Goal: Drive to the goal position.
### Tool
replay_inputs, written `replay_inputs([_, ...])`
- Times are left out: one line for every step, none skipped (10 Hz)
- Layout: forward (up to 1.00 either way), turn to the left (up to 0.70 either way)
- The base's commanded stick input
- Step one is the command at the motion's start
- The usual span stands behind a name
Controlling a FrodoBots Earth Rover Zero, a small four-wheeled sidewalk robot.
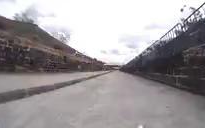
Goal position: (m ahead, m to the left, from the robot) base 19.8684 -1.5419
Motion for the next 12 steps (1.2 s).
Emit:
replay_inputs([1.00,0.00])
replay_inputs([1.00,0.00])
replay_inputs([1.00,0.00])
replay_inputs([1.00,0.00])
replay_inputs([1.00,0.00])
replay_inputs([1.00,0.00])
replay_inputs([1.00,0.00])
replay_inputs([1.00,0.00])
replay_inputs([1.00,0.00])
replay_inputs([1.00,0.00])
replay_inputs([1.00,0.00])
replay_inputs([1.00,-0.01])
